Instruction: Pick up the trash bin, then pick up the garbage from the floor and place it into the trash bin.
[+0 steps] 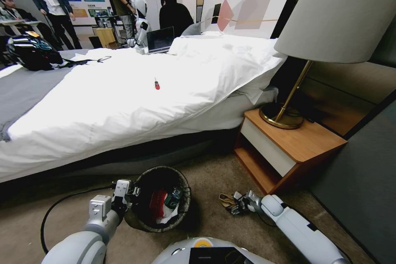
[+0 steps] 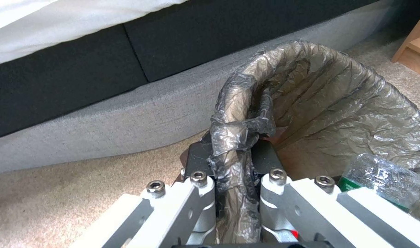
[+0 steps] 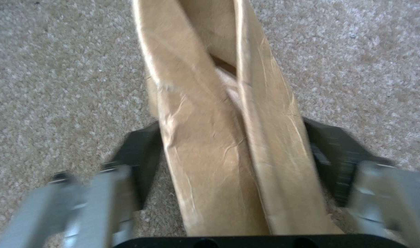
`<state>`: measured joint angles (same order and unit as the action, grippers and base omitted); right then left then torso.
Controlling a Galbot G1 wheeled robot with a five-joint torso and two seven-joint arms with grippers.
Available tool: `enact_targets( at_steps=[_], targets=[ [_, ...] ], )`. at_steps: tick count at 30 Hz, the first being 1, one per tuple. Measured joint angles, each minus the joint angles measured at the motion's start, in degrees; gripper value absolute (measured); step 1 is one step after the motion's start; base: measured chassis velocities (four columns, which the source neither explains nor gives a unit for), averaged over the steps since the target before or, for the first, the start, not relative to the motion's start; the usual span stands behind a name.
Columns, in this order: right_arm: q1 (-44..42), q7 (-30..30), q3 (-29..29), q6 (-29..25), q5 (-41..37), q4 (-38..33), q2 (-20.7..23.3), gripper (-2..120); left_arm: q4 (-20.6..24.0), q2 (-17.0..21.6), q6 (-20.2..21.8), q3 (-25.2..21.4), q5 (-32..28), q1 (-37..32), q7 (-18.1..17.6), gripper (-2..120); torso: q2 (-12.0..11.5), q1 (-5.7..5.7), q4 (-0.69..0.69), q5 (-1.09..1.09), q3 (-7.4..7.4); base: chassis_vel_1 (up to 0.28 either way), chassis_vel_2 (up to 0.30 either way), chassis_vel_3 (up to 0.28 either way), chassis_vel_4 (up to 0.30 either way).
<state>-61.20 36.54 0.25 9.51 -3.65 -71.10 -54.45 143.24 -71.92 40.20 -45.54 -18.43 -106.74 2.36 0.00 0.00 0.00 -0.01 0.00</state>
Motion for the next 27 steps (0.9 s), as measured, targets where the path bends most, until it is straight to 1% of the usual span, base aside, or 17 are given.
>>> enact_targets(
  at_steps=[1,2,4,5,6,8,9,11,12,15,16,17,27],
  targets=[
    [0.0,-0.1,0.0,-0.1,0.0,-0.1,0.1,47,0.0,0.1,0.0,0.0,-0.1,0.1,0.0,6,0.0,0.00,0.00,-0.01,0.00,0.000,0.000,0.000,0.000],
    [0.0,-0.1,0.0,-0.1,0.0,-0.1,0.1,47,0.0,0.1,0.0,0.0,-0.1,0.1,0.0,6,0.0,0.00,0.00,-0.01,0.00,0.000,0.000,0.000,0.000],
    [-0.1,-0.3,0.0,-0.1,-0.1,-0.3,0.1,39,0.0,0.3,0.0,0.0,-0.2,0.1,0.0,6,0.0,0.00,0.00,0.01,0.00,0.000,0.000,0.000,0.000],
    [-0.1,-0.4,0.0,-0.2,-0.1,-0.4,0.1,33,0.0,0.4,0.0,0.0,-0.3,0.3,0.0,6,0.0,0.00,0.00,0.01,0.00,0.000,0.000,0.000,0.000],
    [-0.1,-0.4,0.0,-0.2,-0.1,-0.4,0.1,33,0.0,0.4,0.0,0.0,-0.3,0.3,0.0,6,0.0,0.00,0.00,0.01,0.00,0.000,0.000,0.000,0.000],
    [-0.2,-0.6,0.0,-0.3,-0.2,-0.5,0.2,24,0.0,0.6,0.0,0.0,-0.3,0.4,0.0,6,0.0,0.00,0.00,0.01,0.00,0.000,0.000,0.000,0.000],
    [-0.2,-0.6,0.0,-0.3,-0.2,-0.5,0.2,24,0.0,0.6,0.0,0.0,-0.3,0.4,0.0,6,0.0,0.00,0.00,0.01,0.00,0.000,0.000,0.000,0.000],
    [-0.4,-0.9,0.0,-0.4,-0.2,-0.6,0.1,12,0.0,0.8,0.0,0.0,-0.5,0.5,0.0,6,0.0,0.00,0.00,0.01,0.00,0.000,0.000,0.000,0.000],
    [-0.4,-0.9,0.0,-0.4,-0.2,-0.6,0.1,12,0.0,0.8,0.0,0.0,-0.5,0.5,0.0,6,0.0,0.00,0.00,0.01,0.00,0.000,0.000,0.000,0.000],
    [-0.6,-1.3,0.2,-0.6,-0.3,-0.6,0.1,3,0.0,0.9,0.0,0.0,-0.6,0.5,0.0,6,0.0,0.00,0.00,0.00,0.00,0.000,0.000,0.000,0.000],
    [-0.6,-1.3,0.2,-0.6,-0.3,-0.6,0.1,3,0.0,0.9,0.0,0.0,-0.6,0.5,0.0,6,0.0,0.00,0.00,0.00,0.00,0.000,0.000,0.000,0.000],
    [-0.7,-1.5,0.2,-0.6,-0.4,-0.7,0.0,0,0.0,1.0,0.0,0.0,-0.7,0.5,0.0,6,0.0,0.00,0.00,0.01,0.00,0.000,0.000,0.000,0.000],
    [-1.0,-2.9,0.4,-0.8,-0.8,-1.4,0.0,0,0.0,1.0,0.0,0.3,-0.7,0.5,0.0,6,0.0,0.00,0.01,0.02,0.00,0.000,0.000,0.000,0.000]
  ],
)
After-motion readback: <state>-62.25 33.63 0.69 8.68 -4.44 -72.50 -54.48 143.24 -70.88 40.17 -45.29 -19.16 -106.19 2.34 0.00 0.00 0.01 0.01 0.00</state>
